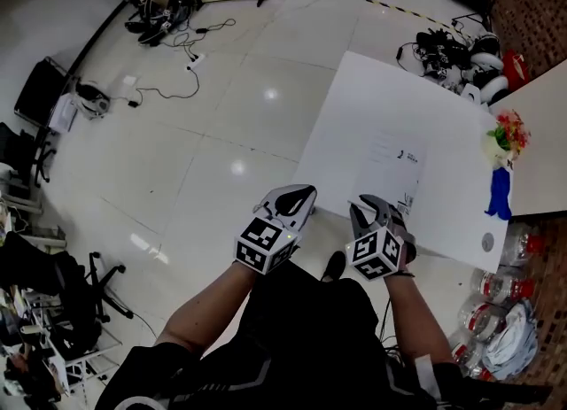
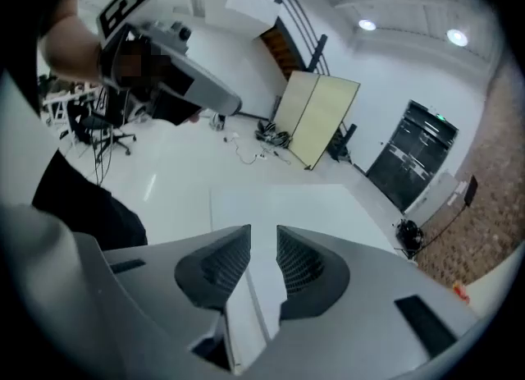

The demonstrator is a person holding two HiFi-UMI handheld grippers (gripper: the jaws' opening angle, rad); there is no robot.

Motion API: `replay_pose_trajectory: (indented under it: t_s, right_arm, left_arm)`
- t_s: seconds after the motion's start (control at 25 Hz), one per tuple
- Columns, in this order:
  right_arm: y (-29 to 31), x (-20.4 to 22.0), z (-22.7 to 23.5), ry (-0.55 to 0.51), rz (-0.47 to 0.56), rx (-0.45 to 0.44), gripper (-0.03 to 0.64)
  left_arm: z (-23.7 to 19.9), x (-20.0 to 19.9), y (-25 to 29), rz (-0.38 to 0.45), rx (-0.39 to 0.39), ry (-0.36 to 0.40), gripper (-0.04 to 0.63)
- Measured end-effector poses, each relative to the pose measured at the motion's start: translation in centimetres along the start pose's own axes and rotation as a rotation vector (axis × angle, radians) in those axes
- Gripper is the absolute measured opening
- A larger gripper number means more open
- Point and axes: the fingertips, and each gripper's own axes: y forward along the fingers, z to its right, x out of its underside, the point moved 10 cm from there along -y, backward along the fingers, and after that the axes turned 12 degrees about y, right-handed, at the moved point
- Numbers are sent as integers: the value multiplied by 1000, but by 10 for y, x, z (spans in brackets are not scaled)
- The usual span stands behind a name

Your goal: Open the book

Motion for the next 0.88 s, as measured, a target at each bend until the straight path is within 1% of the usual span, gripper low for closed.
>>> replay_pose_trajectory:
  t_s: [0.08, 0.2, 0.24, 0.36, 0.44, 0.52, 0.72, 0.88]
  right_arm:
    - [29, 9, 1, -76, -46, -20, 60]
    - [63, 22, -7, -144, -109, -49, 60]
    - [72, 27, -9, -159, -135, -55, 60]
    - [91, 38, -12, -182, -205, -36, 61]
    - [100, 41, -12, -211, -249, -27, 61]
    - [106, 43, -12, -225, -276, -28, 60]
    - [112, 39, -21, -268, -303, -6, 60]
    - [115, 38, -21, -235, -321, -2, 60]
  left_arm:
    - [-7, 16, 23, -48, 3, -11, -5]
    - [-19, 46, 46, -122, 12, -86, -5]
    - [-21, 54, 51, -139, 21, -97, -5]
    - [-24, 69, 65, -180, 79, -74, -5]
    - [-25, 75, 68, -187, 121, -67, -5]
    - [-29, 80, 69, -188, 143, -74, -5]
    - [-39, 81, 64, -176, 164, -84, -5]
    - [-44, 79, 63, -170, 169, -84, -5]
